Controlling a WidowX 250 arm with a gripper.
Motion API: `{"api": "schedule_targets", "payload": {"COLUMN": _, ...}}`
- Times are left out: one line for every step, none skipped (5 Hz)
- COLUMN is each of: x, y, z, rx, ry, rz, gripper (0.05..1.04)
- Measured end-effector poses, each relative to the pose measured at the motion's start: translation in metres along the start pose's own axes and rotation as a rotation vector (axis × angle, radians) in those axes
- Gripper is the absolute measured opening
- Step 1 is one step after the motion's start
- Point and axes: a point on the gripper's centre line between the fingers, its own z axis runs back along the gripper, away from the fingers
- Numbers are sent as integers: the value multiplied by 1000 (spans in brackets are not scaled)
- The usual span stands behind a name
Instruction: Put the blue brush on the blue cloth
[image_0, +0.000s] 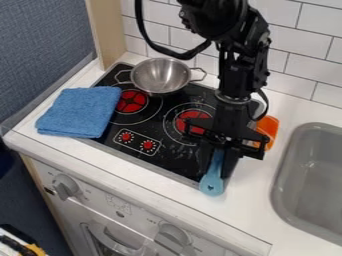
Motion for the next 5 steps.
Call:
{"api": "schedule_targets", "payload": {"x": 1, "y": 6, "z": 1, "rx": 0, "ry": 6, "rz": 22, "gripper": 328}}
{"api": "schedule_targets", "payload": {"x": 0, "y": 14, "z": 10, "rx": 41, "ry": 8, "rz": 22, "gripper": 328}}
{"api": "schedule_targets", "payload": {"x": 9, "y": 29, "z": 21, "rx": 58, "ry": 16, "rz": 8, "gripper": 328}}
{"api": "schedule_targets", "payload": {"x": 12, "y": 50, "z": 25, "rx": 82, "ry": 37, "rz": 3, "gripper": 328}}
{"api": "schedule_targets", "payload": {"x": 17, "y": 69, "z": 33, "rx": 102, "ry": 55, "rz": 7, "gripper": 328}}
